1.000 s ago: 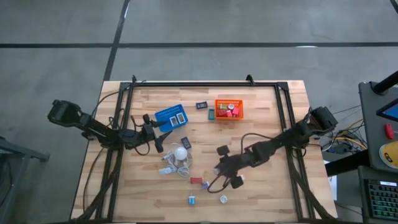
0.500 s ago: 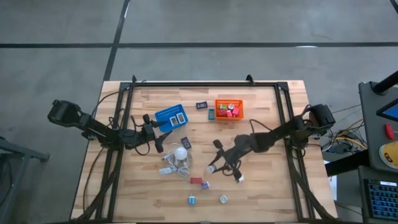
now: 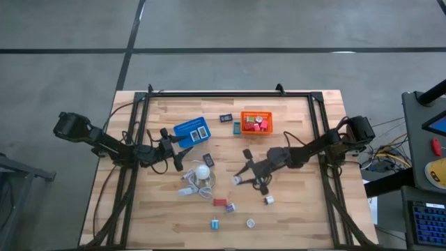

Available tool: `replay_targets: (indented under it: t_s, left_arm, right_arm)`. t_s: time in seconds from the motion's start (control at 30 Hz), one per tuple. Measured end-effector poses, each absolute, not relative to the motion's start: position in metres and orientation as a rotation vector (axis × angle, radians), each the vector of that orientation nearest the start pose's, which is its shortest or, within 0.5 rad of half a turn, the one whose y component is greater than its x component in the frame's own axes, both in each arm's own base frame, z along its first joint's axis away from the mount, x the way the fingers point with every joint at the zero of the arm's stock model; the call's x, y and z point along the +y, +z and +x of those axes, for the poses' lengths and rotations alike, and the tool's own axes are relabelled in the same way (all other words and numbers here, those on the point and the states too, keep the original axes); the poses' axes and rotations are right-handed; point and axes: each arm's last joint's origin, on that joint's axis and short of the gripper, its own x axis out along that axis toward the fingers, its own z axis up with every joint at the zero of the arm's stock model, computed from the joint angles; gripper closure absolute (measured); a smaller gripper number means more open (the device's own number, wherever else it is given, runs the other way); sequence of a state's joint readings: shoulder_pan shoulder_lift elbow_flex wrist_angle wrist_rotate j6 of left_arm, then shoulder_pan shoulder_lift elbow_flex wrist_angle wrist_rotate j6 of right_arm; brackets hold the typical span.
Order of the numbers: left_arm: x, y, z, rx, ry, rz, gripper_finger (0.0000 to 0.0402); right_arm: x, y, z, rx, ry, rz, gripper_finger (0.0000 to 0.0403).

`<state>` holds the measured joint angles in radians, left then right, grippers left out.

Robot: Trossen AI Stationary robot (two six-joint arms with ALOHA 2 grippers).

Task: Pick & Place Office items
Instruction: Put the top white charger adapter into the orange bin

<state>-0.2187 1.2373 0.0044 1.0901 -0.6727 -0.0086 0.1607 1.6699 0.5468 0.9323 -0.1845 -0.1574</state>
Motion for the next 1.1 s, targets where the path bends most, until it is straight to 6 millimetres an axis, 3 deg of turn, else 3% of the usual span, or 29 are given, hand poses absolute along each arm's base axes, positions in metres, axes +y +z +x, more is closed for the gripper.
replay_targets:
  t_s: [0.47,0.87,1.1]
  left_arm:
    - [-0.017,0.129,0.161,0.128,0.454,0.054,0.0154]
    - [-0.017,0.129,0.161,0.128,0.454,0.054,0.0154]
    - [-0.017,0.129,0.161,0.129,0.454,0.054,0.0154]
  right_arm:
    - [-0.016,0.154,0.3,0.201,-0.317,-0.147,0.0287]
    - [-0.09,0.149,0.285,0.265,-0.619,-0.087,0.0287]
    - [-0.113,0.139,0.273,0.382,-0.73,-0.068,0.0287]
